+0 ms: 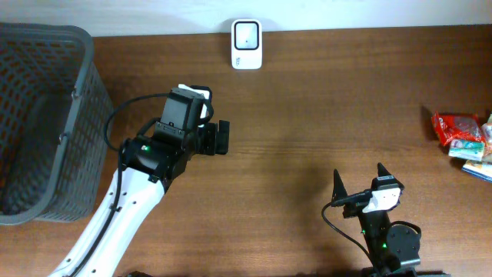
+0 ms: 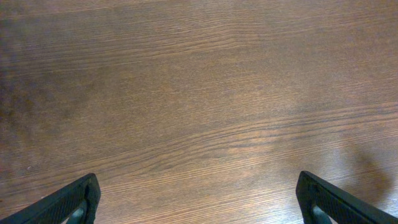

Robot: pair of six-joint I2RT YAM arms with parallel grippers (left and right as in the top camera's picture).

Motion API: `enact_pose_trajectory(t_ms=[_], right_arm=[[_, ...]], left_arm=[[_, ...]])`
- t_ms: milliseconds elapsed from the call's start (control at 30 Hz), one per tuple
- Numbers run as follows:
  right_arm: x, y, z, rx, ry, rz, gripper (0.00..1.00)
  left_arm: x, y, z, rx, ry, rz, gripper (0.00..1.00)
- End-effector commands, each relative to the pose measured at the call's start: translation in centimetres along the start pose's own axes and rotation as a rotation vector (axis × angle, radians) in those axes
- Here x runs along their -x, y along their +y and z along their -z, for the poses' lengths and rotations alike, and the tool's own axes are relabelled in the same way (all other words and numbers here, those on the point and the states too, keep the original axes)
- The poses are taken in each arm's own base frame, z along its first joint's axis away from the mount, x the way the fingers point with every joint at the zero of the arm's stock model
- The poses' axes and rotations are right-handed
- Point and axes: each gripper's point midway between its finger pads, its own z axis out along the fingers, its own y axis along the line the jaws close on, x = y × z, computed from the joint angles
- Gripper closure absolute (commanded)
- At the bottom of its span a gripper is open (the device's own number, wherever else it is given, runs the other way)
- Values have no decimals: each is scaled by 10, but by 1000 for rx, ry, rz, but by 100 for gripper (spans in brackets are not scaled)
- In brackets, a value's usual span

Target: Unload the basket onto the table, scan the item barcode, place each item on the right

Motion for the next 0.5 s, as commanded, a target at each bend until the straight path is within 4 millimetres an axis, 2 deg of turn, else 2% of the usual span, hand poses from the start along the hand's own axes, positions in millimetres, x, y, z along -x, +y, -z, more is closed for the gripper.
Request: enact_pose_trajectory(t_ms=[0, 300, 367, 467], right_arm=[[-3, 0, 0, 3, 3, -13, 2], [-3, 0, 0, 3, 3, -13, 2], [-3, 0, 0, 3, 3, -13, 1], [-3, 0, 0, 3, 3, -13, 2]], left_arm=[[1, -2, 2, -9, -4, 2, 1], [1, -2, 2, -9, -4, 3, 1], [-15, 2, 2, 6, 62, -2, 1], [-12, 8, 2, 39, 50, -3, 1]])
